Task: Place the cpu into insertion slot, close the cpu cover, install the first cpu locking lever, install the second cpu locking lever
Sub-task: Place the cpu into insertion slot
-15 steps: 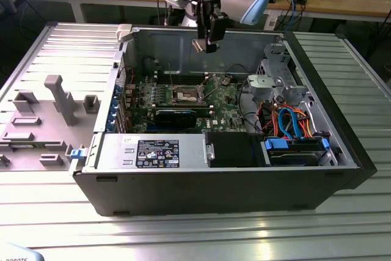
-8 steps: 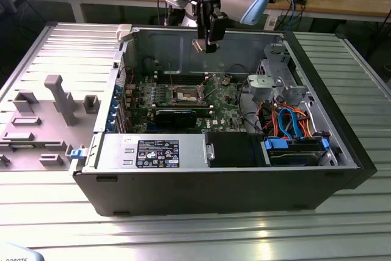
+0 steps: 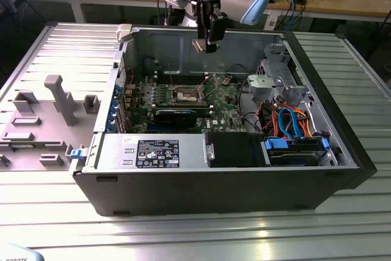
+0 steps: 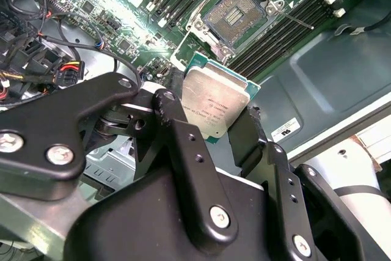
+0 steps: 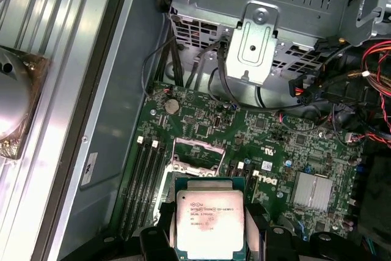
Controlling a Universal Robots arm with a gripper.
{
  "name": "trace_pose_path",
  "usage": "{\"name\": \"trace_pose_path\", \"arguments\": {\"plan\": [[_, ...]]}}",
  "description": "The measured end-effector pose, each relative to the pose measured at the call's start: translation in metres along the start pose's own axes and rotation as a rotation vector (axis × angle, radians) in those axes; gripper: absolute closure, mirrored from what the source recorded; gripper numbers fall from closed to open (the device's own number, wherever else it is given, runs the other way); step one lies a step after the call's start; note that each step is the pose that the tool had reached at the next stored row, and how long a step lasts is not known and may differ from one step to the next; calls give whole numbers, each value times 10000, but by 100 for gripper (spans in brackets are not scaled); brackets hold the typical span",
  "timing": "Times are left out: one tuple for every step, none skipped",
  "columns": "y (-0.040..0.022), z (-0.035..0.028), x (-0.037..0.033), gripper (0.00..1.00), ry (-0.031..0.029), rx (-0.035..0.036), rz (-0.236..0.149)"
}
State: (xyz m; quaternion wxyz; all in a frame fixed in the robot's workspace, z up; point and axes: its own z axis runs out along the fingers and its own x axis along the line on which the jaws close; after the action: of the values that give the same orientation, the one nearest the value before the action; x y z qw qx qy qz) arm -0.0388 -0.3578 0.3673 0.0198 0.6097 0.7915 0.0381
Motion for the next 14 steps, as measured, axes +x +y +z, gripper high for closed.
{"name": "trace_pose_path", "arguments": {"plan": [[0, 0, 0, 46, -1, 0, 9], [0, 0, 0, 46, -3, 0, 26], [0, 0, 0, 46, -6, -2, 75], [0, 1, 0, 46, -12, -2, 139], [0, 1, 0, 46, -18, -3, 214], [0, 1, 0, 46, -22, -4, 253], [0, 1, 0, 46, -25, -4, 292], [0, 1, 0, 46, -30, -5, 347], [0, 1, 0, 46, -33, -5, 386], [0, 1, 0, 46, -41, -7, 475], [0, 1, 0, 46, -46, -8, 532], [0, 1, 0, 46, -49, -8, 573], [0, 1, 0, 46, -52, -9, 610], [0, 1, 0, 46, -56, -10, 652]]}}
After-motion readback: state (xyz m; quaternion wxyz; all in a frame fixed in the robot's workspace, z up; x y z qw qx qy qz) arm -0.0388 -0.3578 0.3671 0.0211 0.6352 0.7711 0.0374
